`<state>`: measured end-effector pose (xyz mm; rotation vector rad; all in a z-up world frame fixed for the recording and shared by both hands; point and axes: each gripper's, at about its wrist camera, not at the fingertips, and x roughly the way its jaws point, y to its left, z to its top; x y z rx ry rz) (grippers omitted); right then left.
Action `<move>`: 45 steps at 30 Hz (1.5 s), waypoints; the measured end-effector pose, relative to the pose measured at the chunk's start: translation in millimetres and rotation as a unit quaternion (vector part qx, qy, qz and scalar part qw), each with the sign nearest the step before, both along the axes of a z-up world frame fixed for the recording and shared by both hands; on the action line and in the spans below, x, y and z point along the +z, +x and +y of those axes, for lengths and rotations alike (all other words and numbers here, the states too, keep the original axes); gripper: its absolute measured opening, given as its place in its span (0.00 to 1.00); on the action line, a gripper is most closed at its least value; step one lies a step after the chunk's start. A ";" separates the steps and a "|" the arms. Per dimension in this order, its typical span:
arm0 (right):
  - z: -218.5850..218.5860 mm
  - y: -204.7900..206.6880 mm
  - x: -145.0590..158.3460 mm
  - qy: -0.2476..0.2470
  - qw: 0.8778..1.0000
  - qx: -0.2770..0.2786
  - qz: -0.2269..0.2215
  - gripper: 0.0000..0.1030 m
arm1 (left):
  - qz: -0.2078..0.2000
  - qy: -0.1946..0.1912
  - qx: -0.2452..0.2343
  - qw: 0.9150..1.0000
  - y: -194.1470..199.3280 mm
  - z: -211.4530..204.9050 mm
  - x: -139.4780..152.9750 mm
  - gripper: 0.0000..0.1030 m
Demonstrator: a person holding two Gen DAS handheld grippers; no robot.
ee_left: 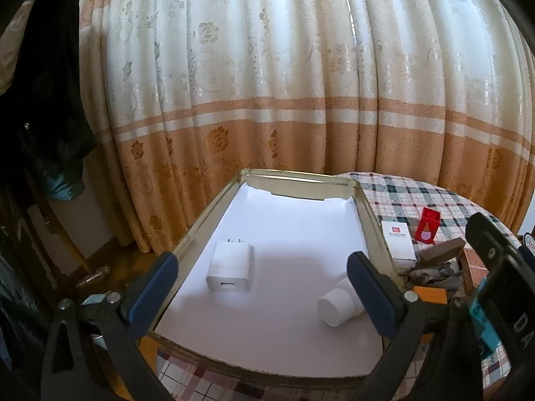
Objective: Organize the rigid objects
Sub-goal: 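Move the right tool to the blue bricks and grasp the small blue brick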
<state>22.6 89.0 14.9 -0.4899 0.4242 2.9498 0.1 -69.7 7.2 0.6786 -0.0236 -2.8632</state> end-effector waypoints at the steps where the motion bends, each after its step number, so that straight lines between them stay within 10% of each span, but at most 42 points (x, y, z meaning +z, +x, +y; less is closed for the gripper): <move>1: 2.4 0.6 -0.9 -0.005 1.000 -0.002 -0.002 0.90 | 0.002 -0.001 -0.002 1.000 0.8 0.9 0.3 0.99; 36: 124.2 14.2 -22.4 -0.083 0.990 -0.074 -0.088 0.89 | -0.008 0.024 -0.039 0.999 11.7 23.0 -3.0 0.99; 45: 112.8 9.5 -28.5 -0.019 0.987 0.048 -0.149 0.89 | 0.010 -0.012 -0.068 0.998 19.2 47.1 0.6 1.00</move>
